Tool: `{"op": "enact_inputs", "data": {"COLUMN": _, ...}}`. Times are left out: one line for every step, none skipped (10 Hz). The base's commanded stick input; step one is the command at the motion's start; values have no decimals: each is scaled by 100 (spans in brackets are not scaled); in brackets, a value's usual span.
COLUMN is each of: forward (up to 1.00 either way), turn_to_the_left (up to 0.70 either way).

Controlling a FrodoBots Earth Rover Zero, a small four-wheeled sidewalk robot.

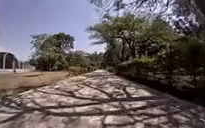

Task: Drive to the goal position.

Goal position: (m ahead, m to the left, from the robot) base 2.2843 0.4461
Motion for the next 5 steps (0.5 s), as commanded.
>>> {"op": "enact_inputs", "data": {"forward": 70, "turn_to_the_left": 0}}
{"op": "enact_inputs", "data": {"forward": 70, "turn_to_the_left": 0}}
{"op": "enact_inputs", "data": {"forward": 70, "turn_to_the_left": 0}}
{"op": "enact_inputs", "data": {"forward": 70, "turn_to_the_left": -4}}
{"op": "enact_inputs", "data": {"forward": 70, "turn_to_the_left": -21}}
